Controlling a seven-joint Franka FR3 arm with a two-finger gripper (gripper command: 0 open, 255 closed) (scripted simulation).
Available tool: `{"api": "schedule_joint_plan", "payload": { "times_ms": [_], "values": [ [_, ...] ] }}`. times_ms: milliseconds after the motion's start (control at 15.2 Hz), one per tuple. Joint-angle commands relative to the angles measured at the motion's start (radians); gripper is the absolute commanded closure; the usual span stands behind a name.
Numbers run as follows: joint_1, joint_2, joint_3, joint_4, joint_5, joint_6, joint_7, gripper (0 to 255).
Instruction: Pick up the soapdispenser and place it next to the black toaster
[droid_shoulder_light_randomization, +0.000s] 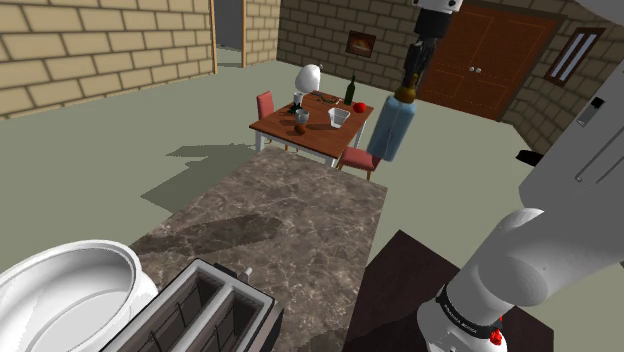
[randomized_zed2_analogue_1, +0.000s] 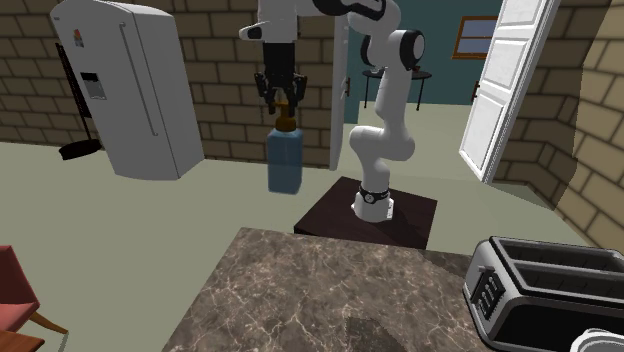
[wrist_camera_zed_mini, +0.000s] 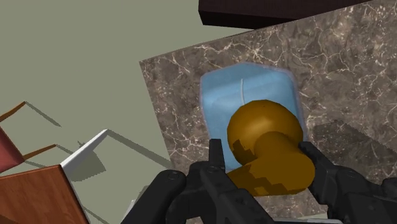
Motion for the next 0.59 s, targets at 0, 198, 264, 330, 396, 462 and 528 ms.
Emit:
{"api": "schedule_joint_plan", "payload": {
  "times_ms": [0,198,264,330,396,462,528],
  "values": [
    [0.0,0.009,0.0,0.034,0.001,-0.026,-0.003,255],
    [0.002,0.028,-0.001,0.096,0.005,-0.068,-0.007,255],
    [0.002,0.036,-0.002,0.117,0.006,-0.082,-0.008,255],
    [0.003,0.043,-0.002,0.139,0.008,-0.096,-0.01,255],
    [0.003,0.051,-0.003,0.161,0.009,-0.111,-0.011,255],
    [0.003,0.059,-0.004,0.184,0.01,-0.125,-0.013,255],
    [0.004,0.068,-0.005,0.207,0.012,-0.14,-0.015,255]
  ]
}}
